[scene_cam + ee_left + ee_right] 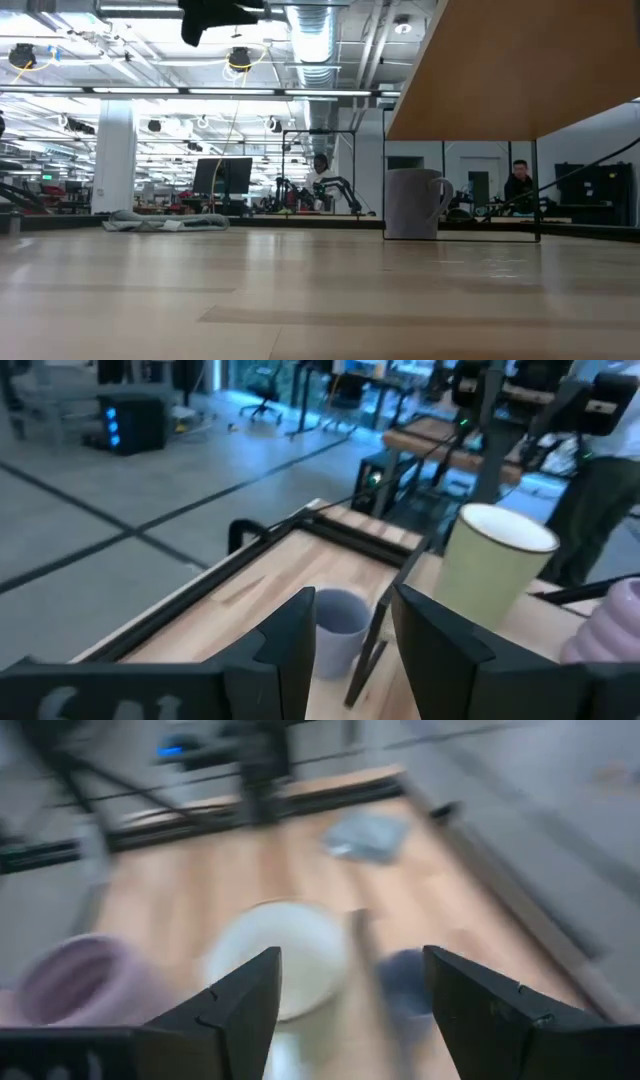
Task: Stack small to large cups/mugs on shelf
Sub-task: Put the violet mug on the shelf
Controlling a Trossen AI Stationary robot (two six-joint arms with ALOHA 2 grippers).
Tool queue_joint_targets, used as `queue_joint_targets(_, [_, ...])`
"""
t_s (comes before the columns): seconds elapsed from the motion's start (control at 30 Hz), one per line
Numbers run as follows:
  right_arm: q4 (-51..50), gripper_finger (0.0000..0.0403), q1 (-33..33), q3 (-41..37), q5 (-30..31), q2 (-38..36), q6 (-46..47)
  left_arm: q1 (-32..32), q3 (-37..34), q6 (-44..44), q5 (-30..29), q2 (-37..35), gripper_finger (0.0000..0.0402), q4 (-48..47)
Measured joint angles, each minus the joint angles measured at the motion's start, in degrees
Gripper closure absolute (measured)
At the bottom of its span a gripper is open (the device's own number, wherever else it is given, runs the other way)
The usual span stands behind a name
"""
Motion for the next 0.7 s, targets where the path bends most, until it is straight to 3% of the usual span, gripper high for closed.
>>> queue_joint_targets(0.17, [0.00, 0.0138, 1.66, 0.02, -9.79, 1.37, 4.34, 1.39, -2.61, 0.75, 1.31, -0.44, 0.0277, 1.17])
queue_joint_targets(0.4, [-0.18, 0.0138, 10.96, 0.64, -11.97, 2.41, 10.51, 1.37, -2.95, 0.64, 3.35, 0.42, 0.0277, 2.70])
queue_joint_targets(0.7, [-0.63, 0.0138, 30.46, 5.89, -12.24, 4.07, 22.62, 1.37, -2.93, -4.15, 2.73, 0.44, 0.0277, 2.63])
